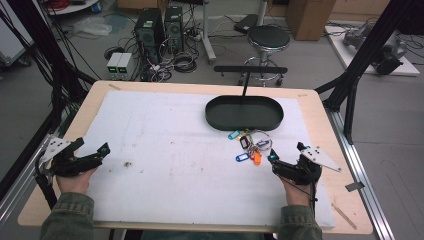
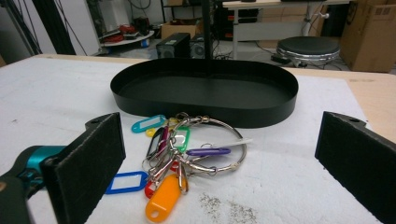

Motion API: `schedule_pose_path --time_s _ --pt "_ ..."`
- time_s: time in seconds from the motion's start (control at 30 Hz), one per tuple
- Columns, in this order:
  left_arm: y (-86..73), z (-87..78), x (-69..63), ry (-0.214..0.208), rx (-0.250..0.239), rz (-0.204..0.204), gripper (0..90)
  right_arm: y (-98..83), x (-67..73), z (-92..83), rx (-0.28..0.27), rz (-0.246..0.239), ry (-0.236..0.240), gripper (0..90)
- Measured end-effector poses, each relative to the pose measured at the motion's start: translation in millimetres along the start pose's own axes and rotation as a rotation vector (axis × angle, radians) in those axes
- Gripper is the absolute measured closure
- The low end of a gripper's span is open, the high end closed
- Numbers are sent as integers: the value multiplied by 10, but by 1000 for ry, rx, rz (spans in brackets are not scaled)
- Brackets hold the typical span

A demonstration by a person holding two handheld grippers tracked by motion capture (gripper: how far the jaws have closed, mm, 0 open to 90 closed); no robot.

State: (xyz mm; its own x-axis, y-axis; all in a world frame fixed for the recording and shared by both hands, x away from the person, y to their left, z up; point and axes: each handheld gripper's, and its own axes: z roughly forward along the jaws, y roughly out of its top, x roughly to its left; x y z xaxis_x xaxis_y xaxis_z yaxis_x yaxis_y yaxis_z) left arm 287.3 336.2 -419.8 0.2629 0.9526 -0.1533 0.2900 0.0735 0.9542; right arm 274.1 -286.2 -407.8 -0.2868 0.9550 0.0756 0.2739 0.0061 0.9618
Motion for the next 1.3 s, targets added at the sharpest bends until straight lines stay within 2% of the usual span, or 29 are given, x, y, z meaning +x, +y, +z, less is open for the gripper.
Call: schedule_pose_path --time_s 0.17,0.4,1.03,1.17,1.3 --pt "-5 15 3 -12 13 -2 25 -4 3 4 9 0 3 5" --pt "-6 20 7 -8 14 -3 25 -14 15 29 33 1 13 5" --pt "-9 27 3 -11 17 -4 25 -15 2 44 45 14 19 5" --pt "-10 28 -1 -10 19 -4 25 -7 10 50 46 19 36 5" --pt "-10 28 1 -13 24 -1 25 37 63 81 63 2 49 5"
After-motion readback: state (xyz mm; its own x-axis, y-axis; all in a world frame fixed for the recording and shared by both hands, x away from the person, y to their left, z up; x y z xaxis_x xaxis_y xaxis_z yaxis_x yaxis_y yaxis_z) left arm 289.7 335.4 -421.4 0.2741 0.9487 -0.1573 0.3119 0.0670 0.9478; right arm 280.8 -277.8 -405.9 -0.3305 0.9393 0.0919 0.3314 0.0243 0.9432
